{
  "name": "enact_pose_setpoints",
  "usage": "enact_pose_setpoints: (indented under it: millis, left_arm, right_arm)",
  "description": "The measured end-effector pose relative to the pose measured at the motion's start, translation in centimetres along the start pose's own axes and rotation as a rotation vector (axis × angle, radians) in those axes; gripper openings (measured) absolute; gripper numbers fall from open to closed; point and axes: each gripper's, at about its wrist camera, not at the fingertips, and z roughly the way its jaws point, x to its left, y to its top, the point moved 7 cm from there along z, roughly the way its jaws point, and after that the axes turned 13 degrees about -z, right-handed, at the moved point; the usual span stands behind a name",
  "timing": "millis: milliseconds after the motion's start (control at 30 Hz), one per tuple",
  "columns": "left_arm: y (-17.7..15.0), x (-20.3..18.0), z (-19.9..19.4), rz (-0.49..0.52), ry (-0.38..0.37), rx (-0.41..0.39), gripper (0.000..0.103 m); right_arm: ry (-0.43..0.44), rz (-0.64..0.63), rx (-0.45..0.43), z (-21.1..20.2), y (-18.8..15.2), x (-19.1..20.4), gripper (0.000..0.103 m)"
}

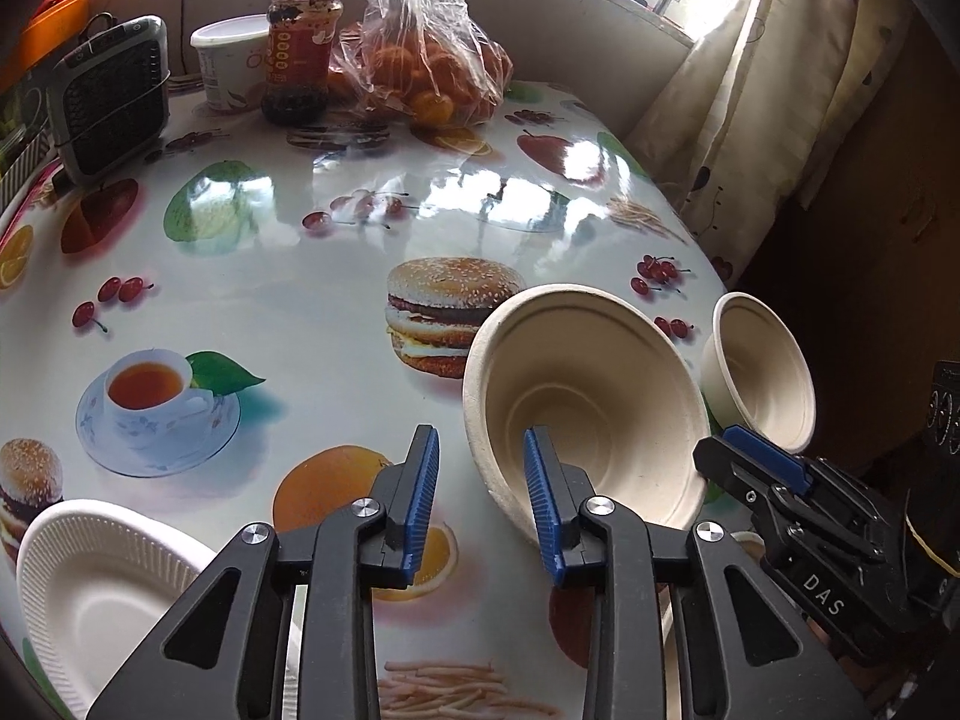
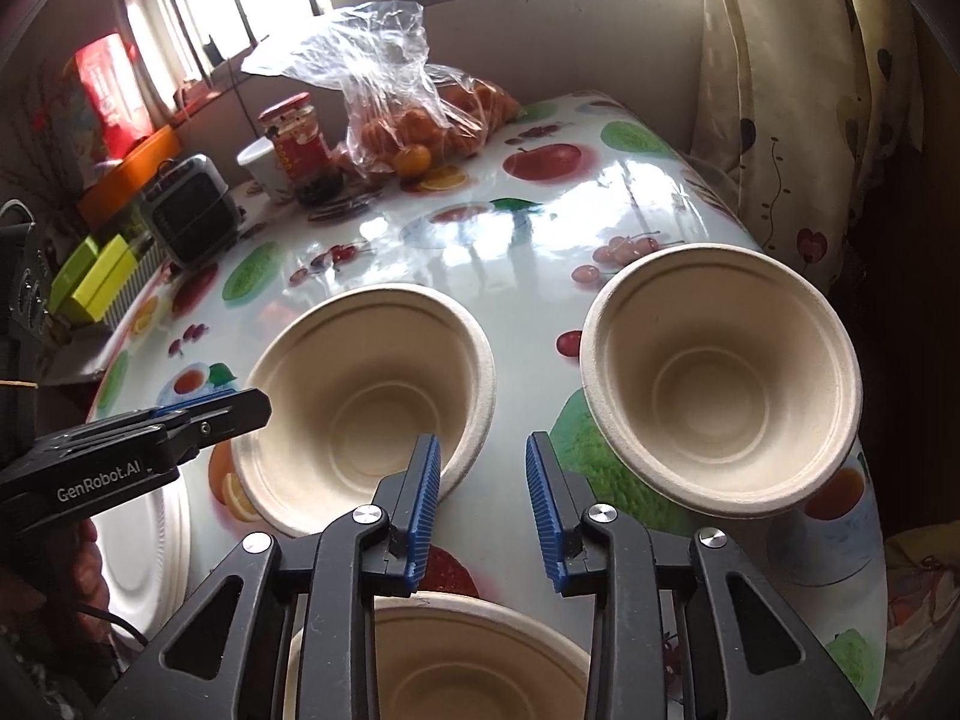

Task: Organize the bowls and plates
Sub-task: 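Close the right gripper on a beige bowl rim while the left gripper grasps another bowl rim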

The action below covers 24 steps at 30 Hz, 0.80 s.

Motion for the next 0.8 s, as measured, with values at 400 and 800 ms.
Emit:
enact_pose_setpoints:
  millis: [400,800]
  left_arm:
    - [-0.04,-0.34,0.32,0.005,-0.014,0.007,0.026]
    - [-0.34,-0.97,0.44,0.031,-0.02,0.004,0.026]
  right_arm:
    - [0.029,0.007,-0.012,0.28,0.09,0.15,0.017]
    - [0.038,0.02,-0.023,0.23,-0.06,0.15,0.017]
